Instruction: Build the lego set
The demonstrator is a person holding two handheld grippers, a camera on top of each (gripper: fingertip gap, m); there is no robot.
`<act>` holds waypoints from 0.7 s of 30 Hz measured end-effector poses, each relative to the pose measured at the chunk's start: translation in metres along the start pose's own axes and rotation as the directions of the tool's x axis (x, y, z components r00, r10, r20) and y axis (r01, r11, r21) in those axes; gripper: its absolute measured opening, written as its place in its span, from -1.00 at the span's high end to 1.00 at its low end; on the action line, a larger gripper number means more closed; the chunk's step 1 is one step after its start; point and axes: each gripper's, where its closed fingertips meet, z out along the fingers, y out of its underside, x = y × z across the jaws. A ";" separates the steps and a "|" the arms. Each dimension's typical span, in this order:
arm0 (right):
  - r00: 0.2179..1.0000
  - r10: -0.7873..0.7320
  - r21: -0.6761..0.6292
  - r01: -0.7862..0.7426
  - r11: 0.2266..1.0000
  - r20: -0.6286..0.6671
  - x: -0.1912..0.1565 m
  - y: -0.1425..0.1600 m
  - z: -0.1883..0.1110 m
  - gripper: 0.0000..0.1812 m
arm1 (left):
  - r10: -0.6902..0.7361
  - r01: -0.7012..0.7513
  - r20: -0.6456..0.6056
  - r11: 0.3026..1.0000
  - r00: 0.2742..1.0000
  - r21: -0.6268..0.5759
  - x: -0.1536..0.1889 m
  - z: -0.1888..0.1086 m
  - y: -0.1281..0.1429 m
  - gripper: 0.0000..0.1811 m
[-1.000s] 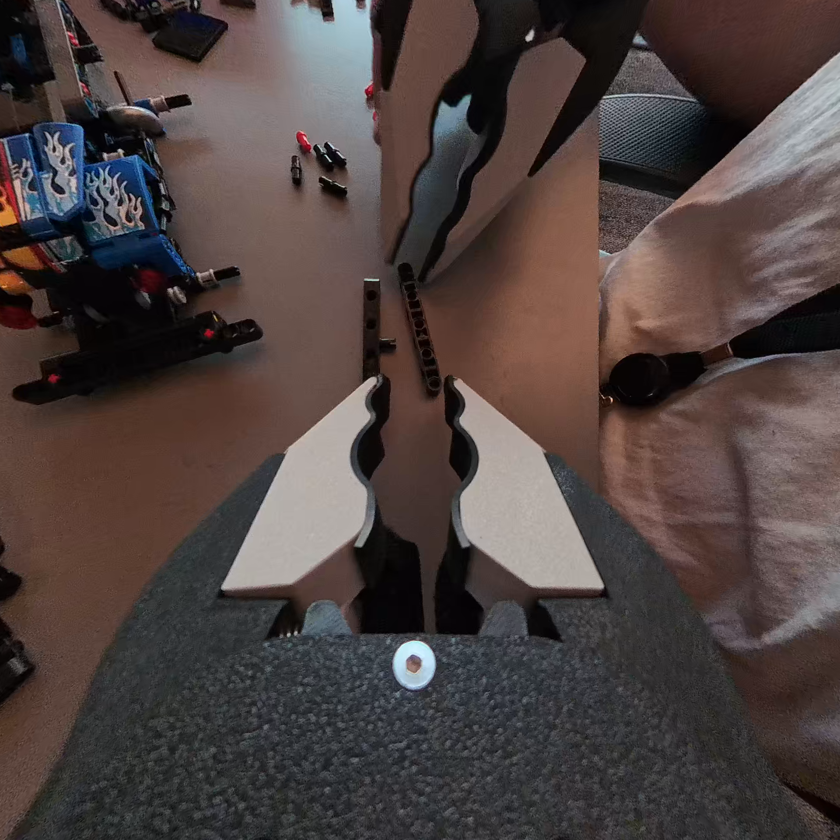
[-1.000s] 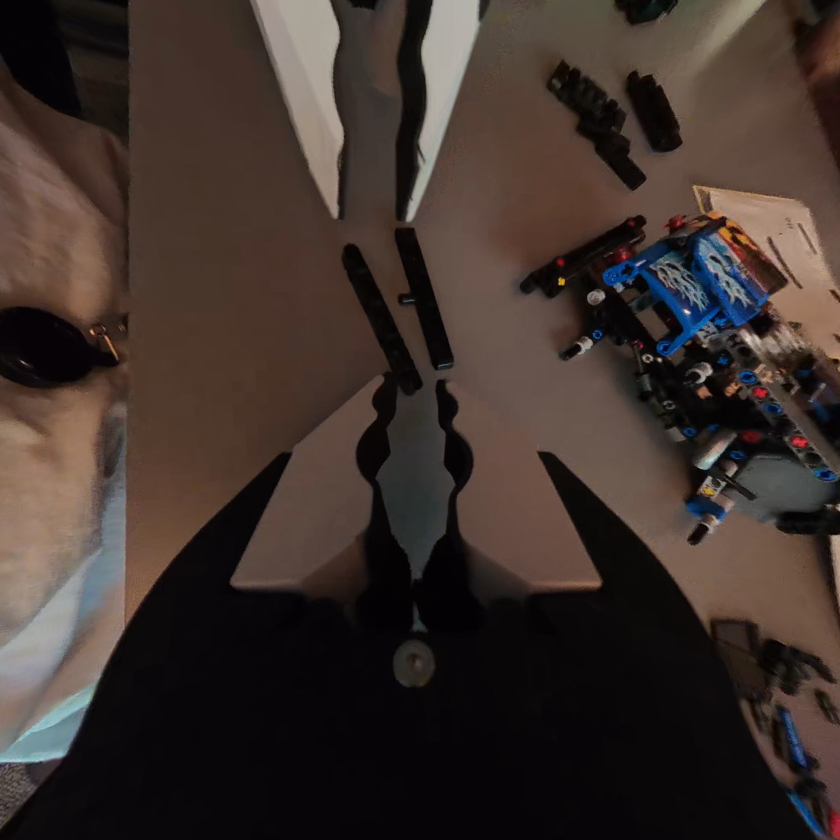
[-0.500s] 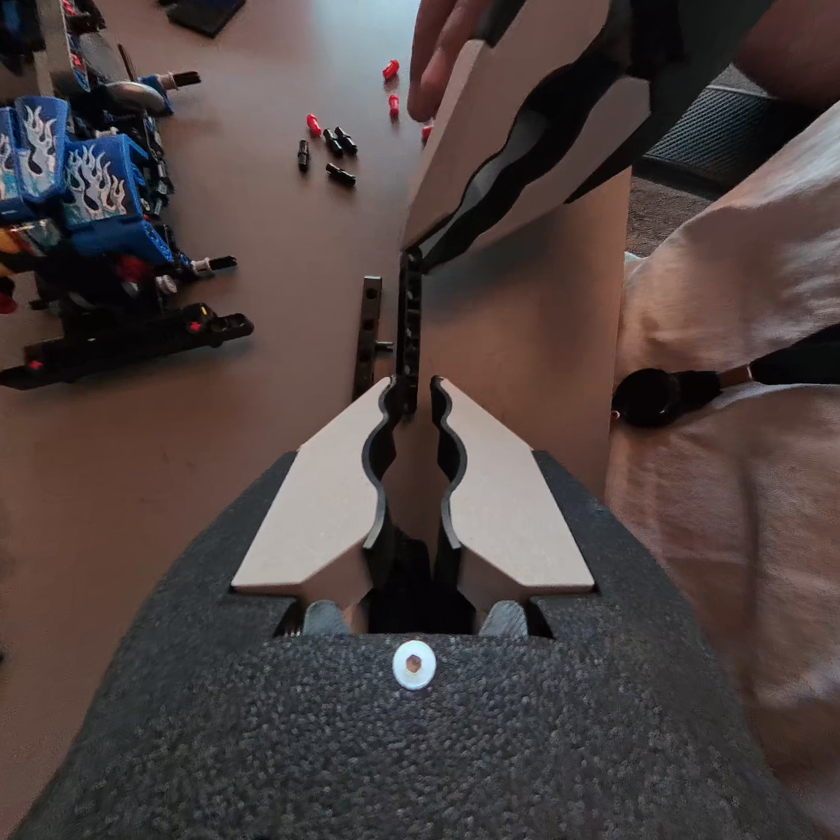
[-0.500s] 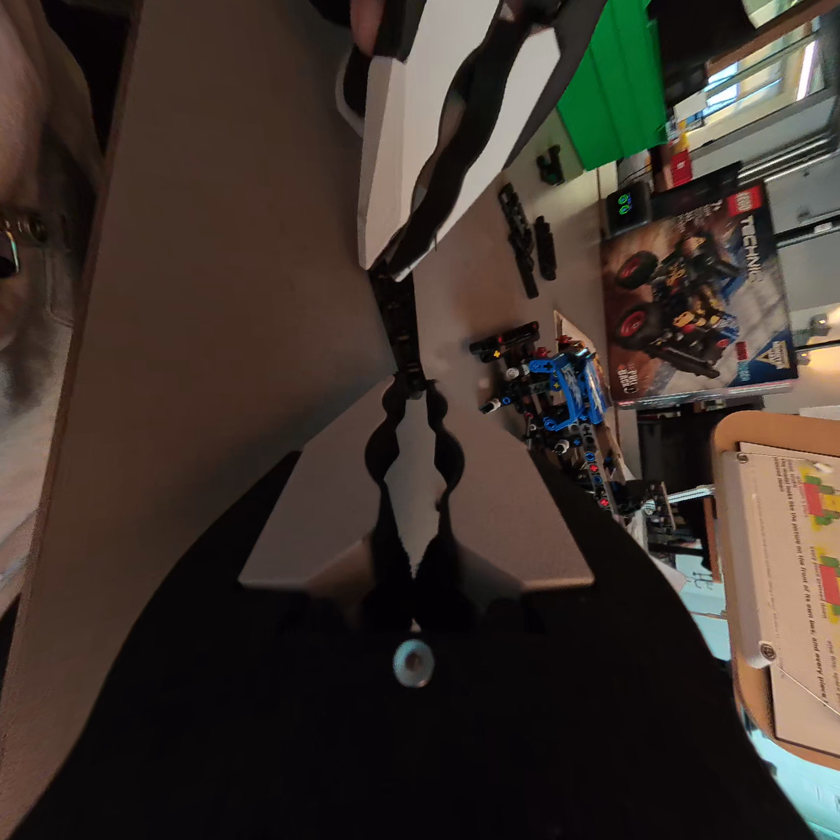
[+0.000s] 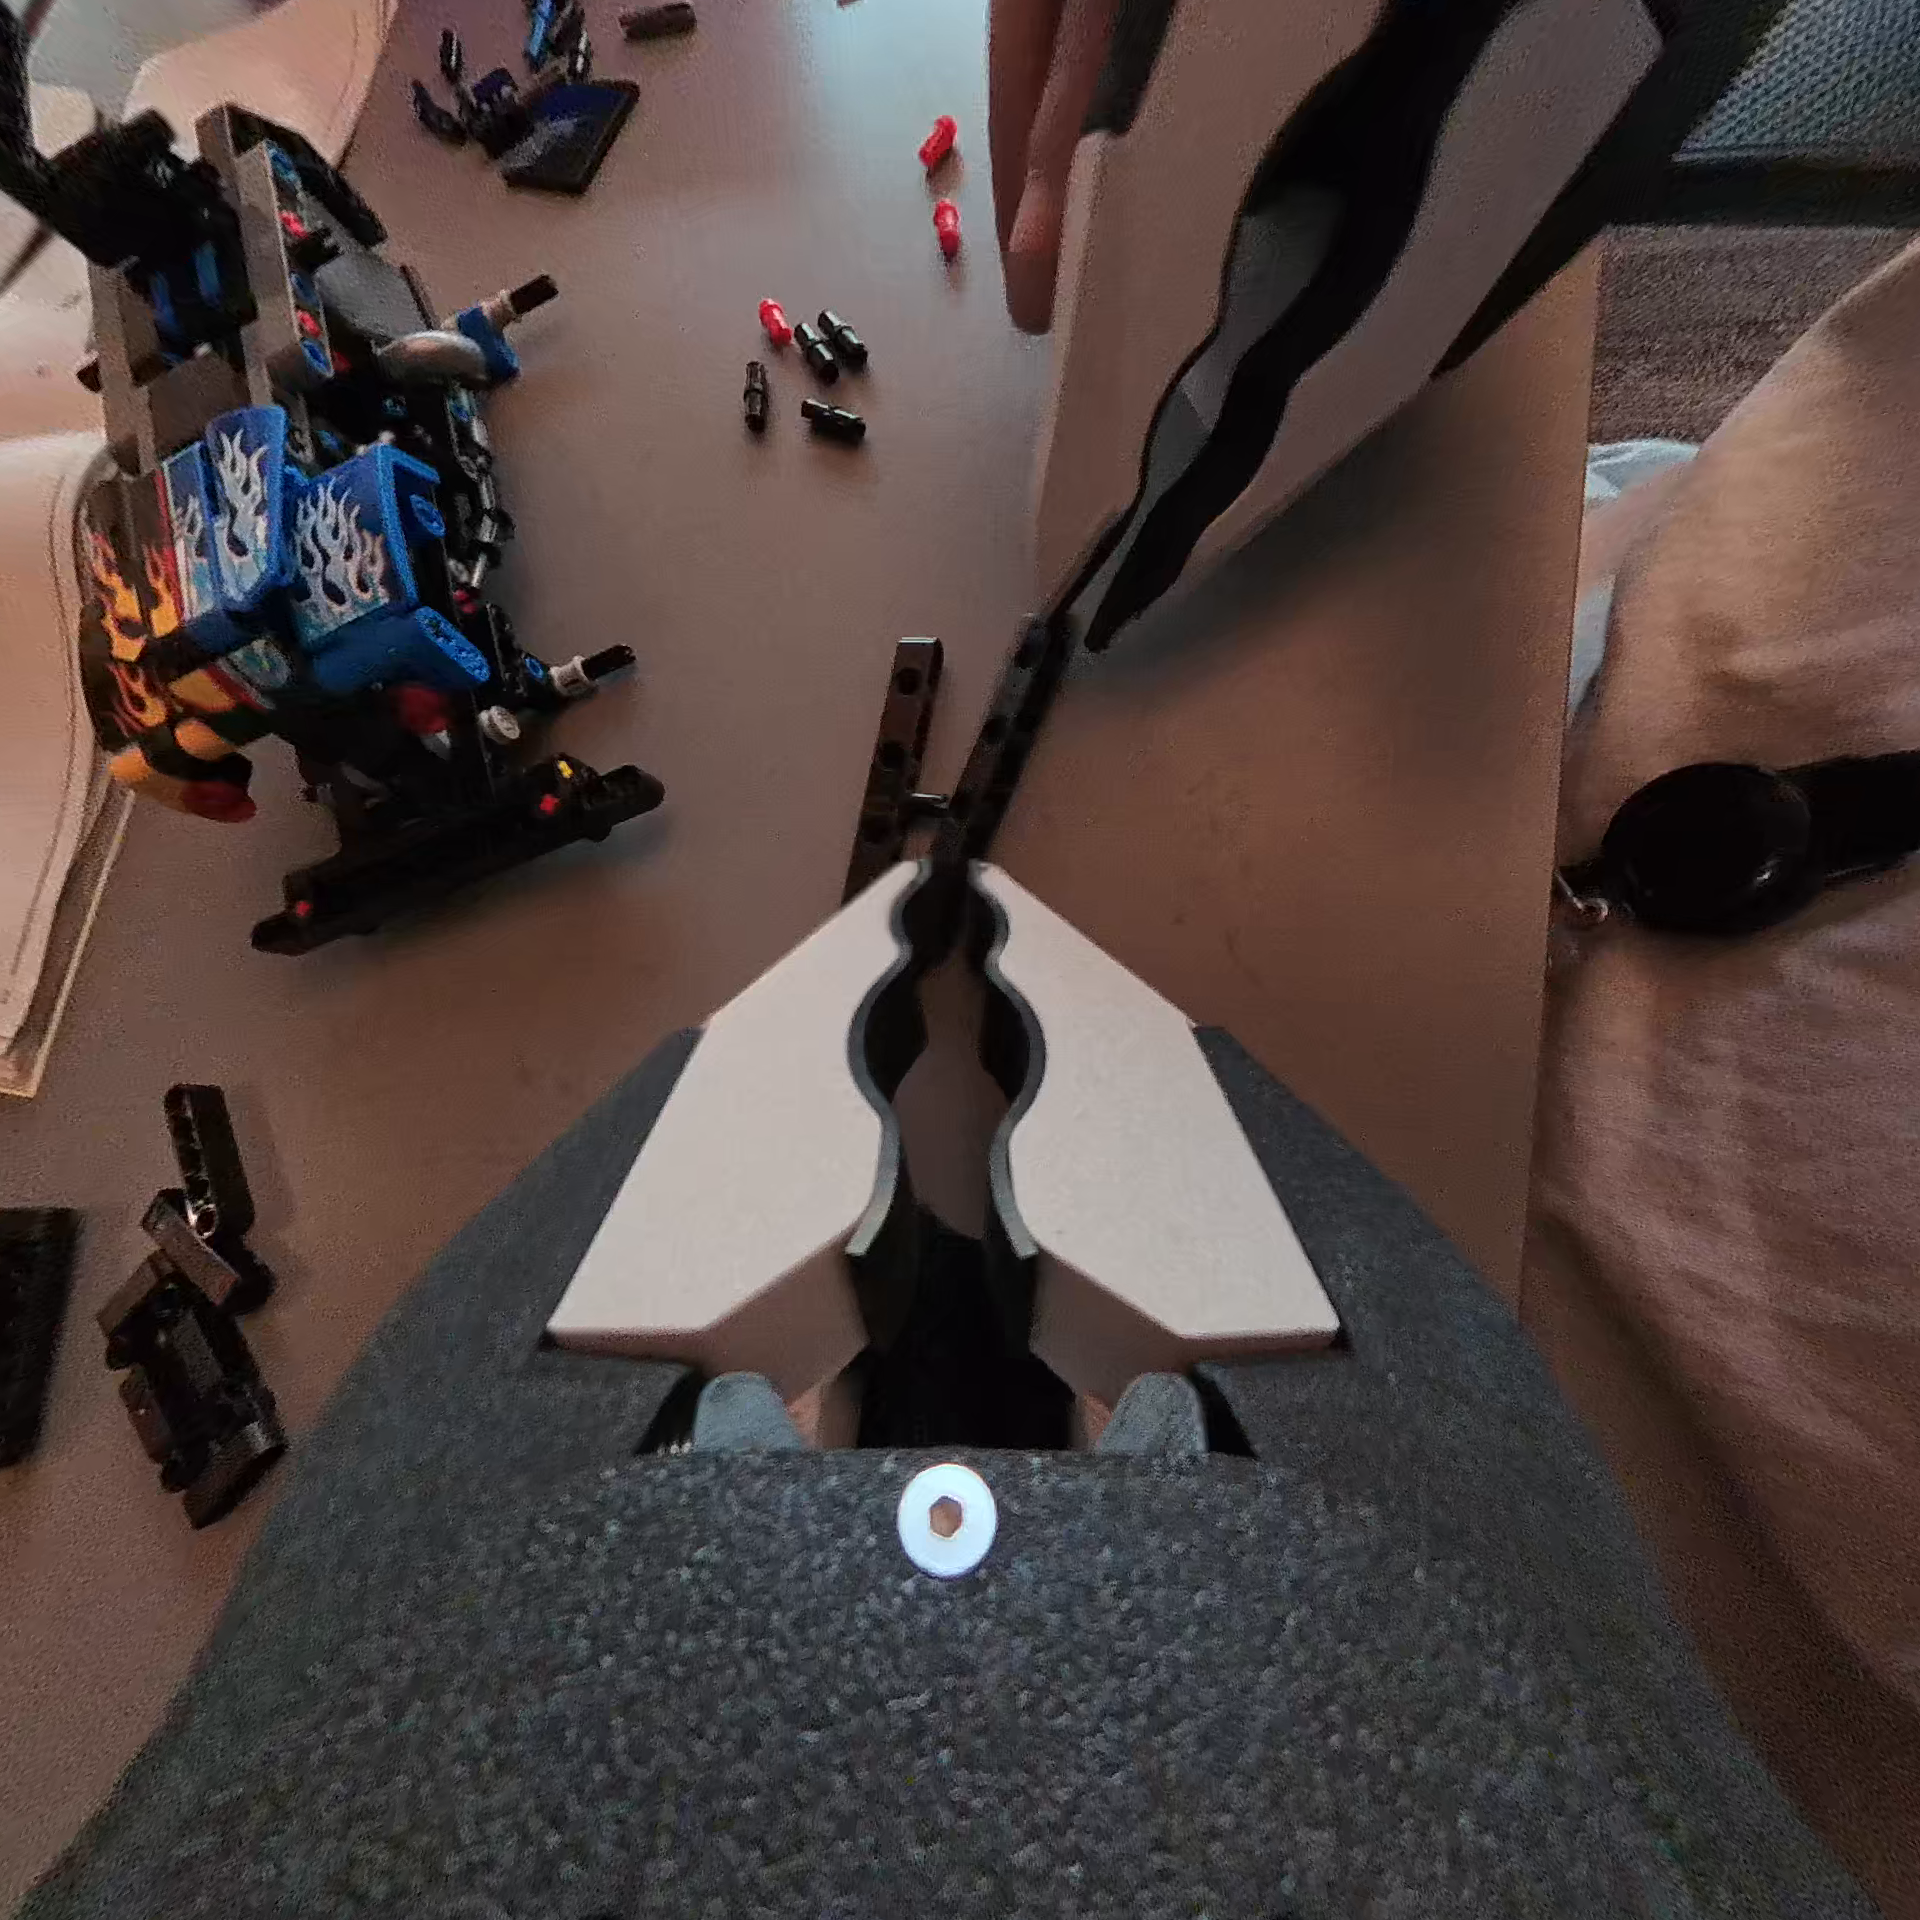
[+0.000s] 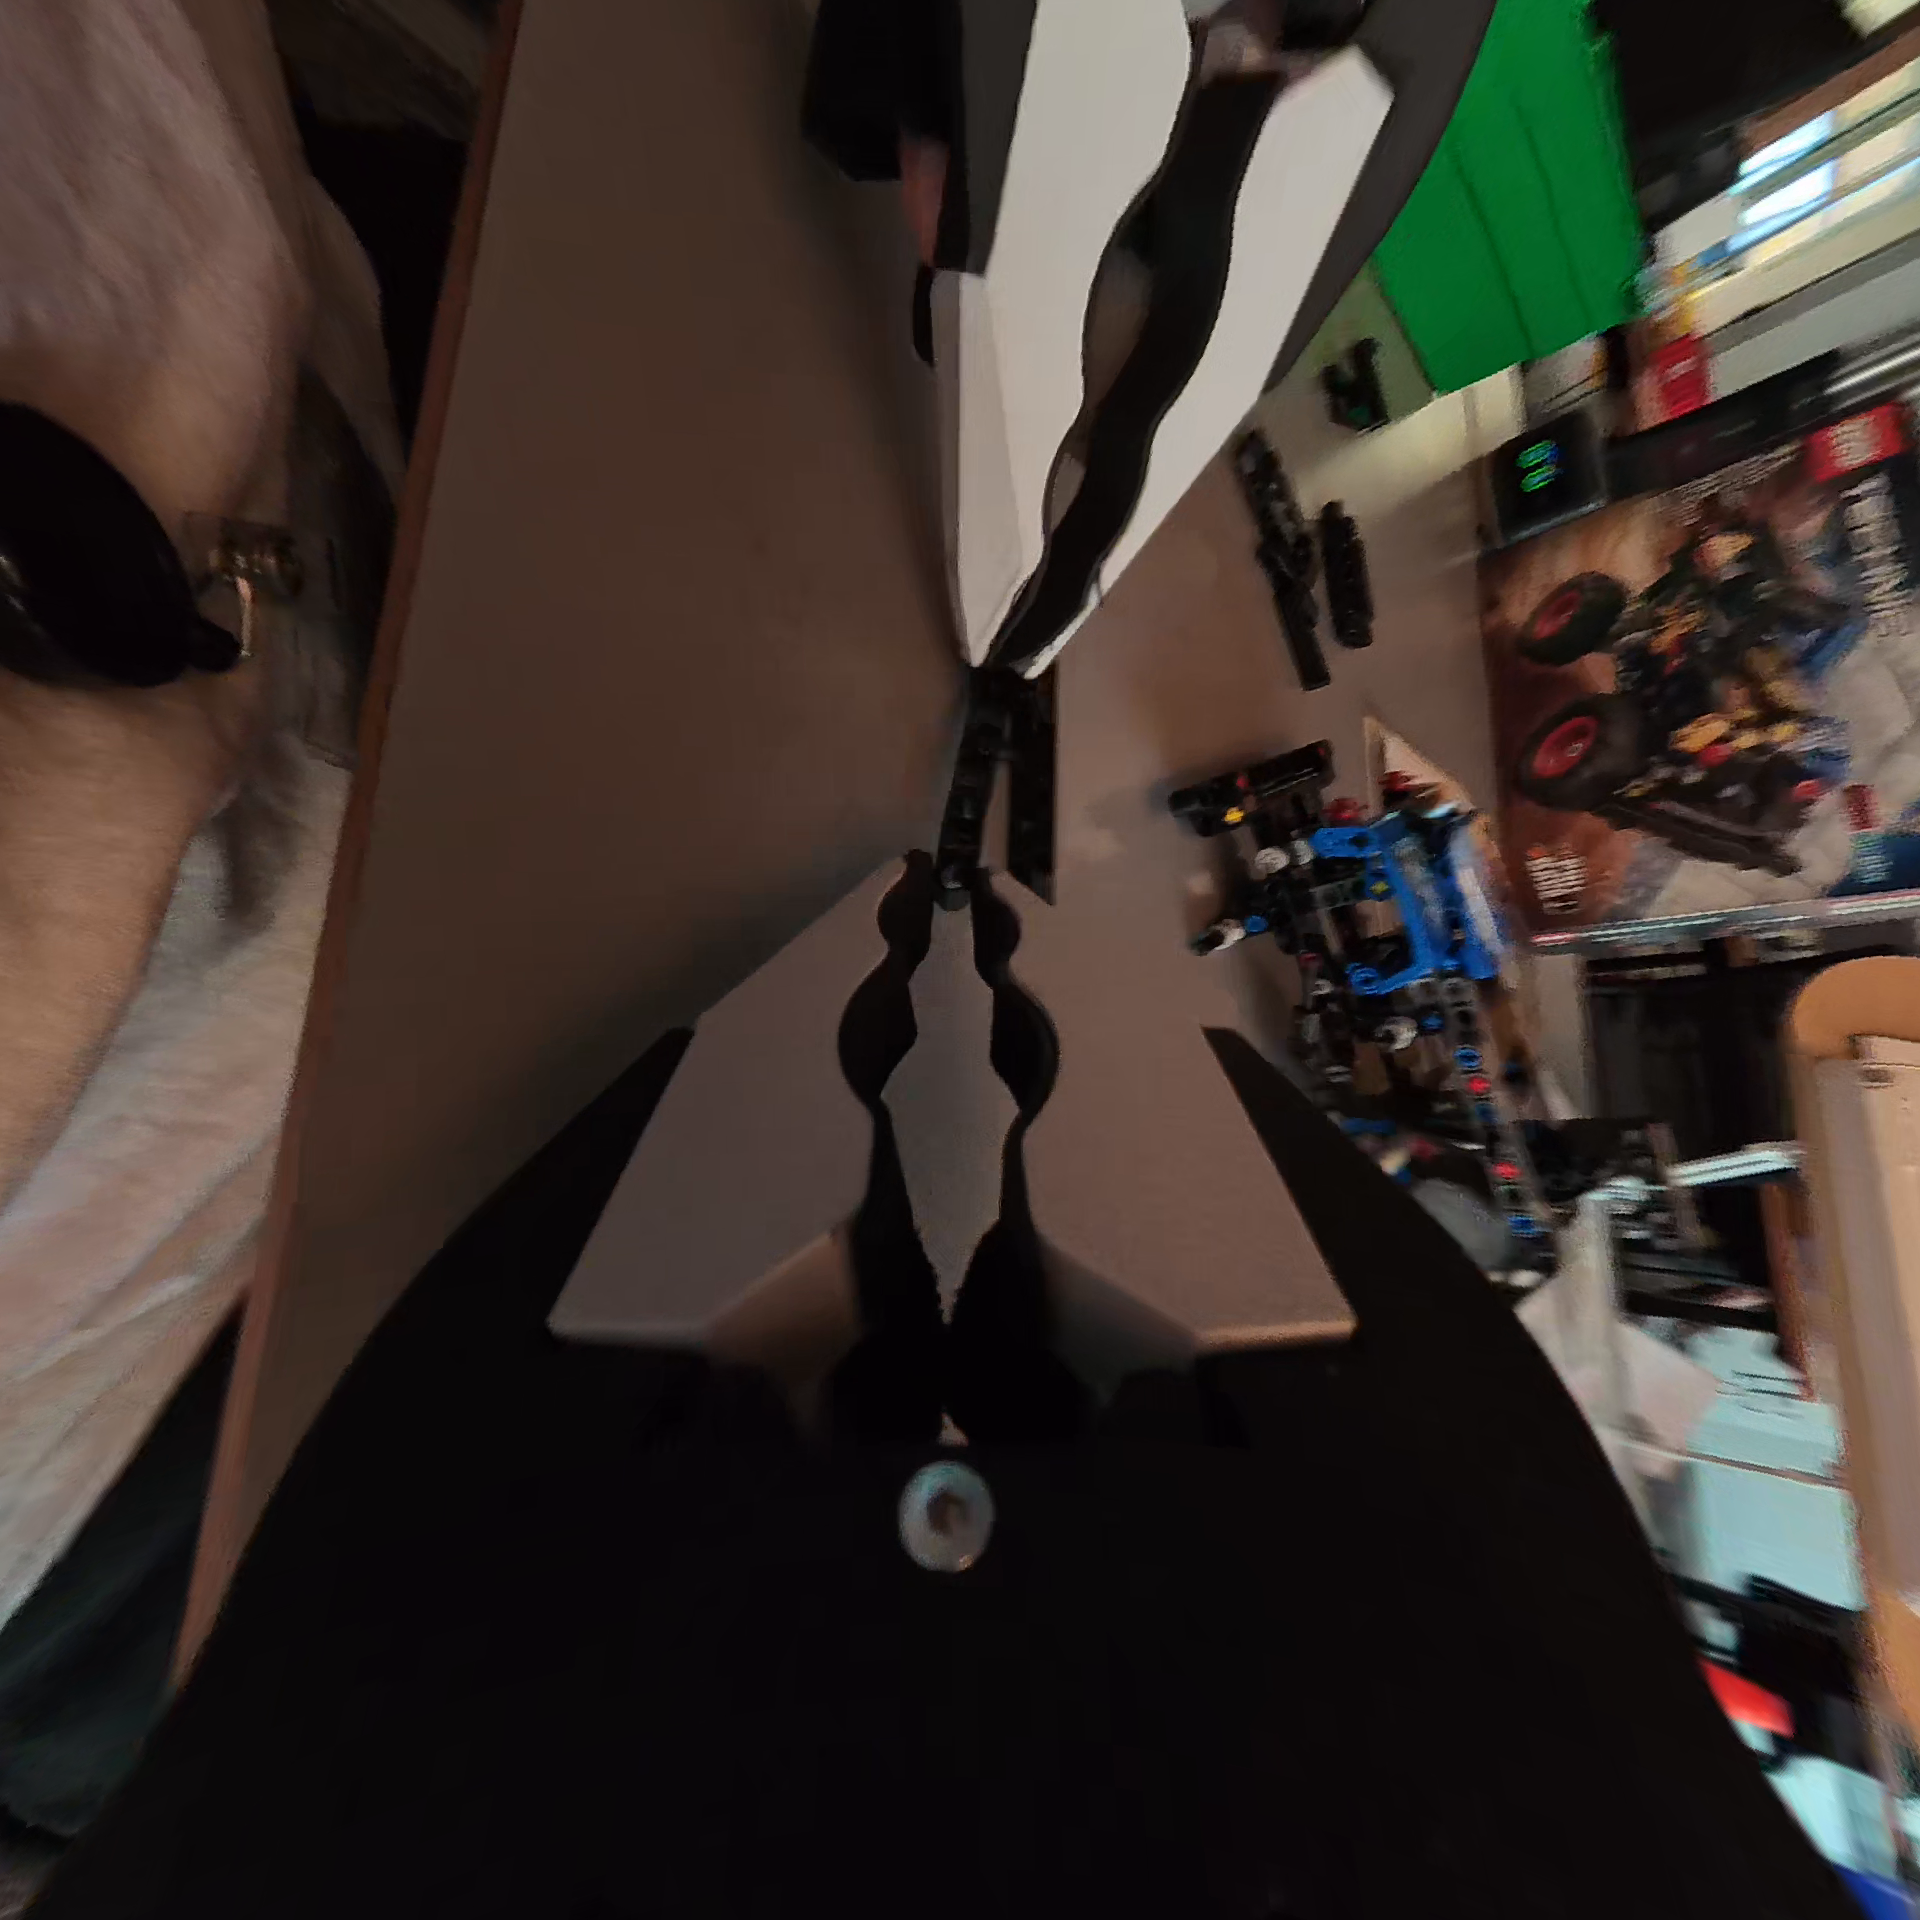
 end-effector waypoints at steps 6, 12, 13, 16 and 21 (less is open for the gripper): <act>0.917 0.335 -0.010 -0.341 0.940 0.217 -0.005 -0.004 -0.002 0.83 | 0.120 -0.119 0.101 0.993 0.988 -0.018 0.002 0.000 0.002 1.00; 0.873 0.419 -0.079 -0.413 0.907 0.247 0.000 0.001 0.007 0.82 | 0.075 -0.075 0.080 0.997 0.994 -0.008 0.006 -0.002 0.002 0.99; 0.878 0.413 -0.085 -0.405 0.910 0.242 0.000 0.002 0.009 0.82 | 0.053 -0.053 0.068 0.999 0.996 -0.001 0.007 -0.003 0.002 0.97; 0.884 0.414 -0.079 -0.407 0.910 0.216 0.007 0.002 0.010 0.71 | 0.002 -0.003 0.028 1.000 1.000 0.023 0.007 -0.010 0.003 0.78; 0.871 0.455 -0.053 -0.454 0.890 0.186 0.021 0.002 0.010 0.53 | -0.079 0.081 -0.040 0.995 0.996 0.050 -0.010 -0.014 0.002 0.56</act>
